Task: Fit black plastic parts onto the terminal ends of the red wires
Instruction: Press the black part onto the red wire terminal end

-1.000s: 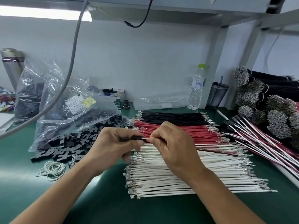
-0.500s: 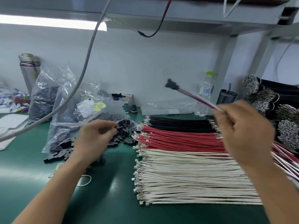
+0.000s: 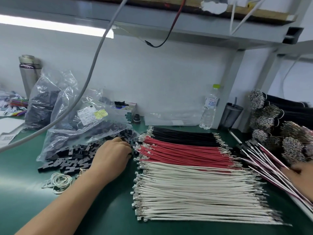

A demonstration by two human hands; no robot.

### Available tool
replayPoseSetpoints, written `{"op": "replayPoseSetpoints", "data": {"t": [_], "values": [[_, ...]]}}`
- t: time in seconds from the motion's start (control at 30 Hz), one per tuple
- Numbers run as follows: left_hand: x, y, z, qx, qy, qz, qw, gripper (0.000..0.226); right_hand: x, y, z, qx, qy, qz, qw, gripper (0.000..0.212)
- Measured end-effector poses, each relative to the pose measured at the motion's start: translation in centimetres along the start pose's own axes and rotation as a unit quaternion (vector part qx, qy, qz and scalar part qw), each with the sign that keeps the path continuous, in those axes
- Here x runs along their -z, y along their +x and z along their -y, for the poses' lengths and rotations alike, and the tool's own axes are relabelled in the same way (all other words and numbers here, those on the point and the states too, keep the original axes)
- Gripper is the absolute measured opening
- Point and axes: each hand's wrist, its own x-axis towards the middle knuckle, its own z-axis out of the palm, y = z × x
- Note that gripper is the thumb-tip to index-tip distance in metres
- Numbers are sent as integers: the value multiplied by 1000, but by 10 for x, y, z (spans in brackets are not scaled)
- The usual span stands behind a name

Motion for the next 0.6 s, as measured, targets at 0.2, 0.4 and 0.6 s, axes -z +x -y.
{"op": "replayPoseSetpoints", "data": {"t": [0.2, 0.4, 0.6], "values": [[3, -2, -2, 3, 34, 5, 999, 22, 62, -18, 135, 126, -29, -174, 976, 11], [15, -9, -11, 74, -22, -43, 996, 28, 23, -11, 305, 254, 181, 40, 949, 21], [20, -15, -15, 81, -118, -111, 983, 17, -31, 10, 373, 254, 93, 184, 945, 36]]}}
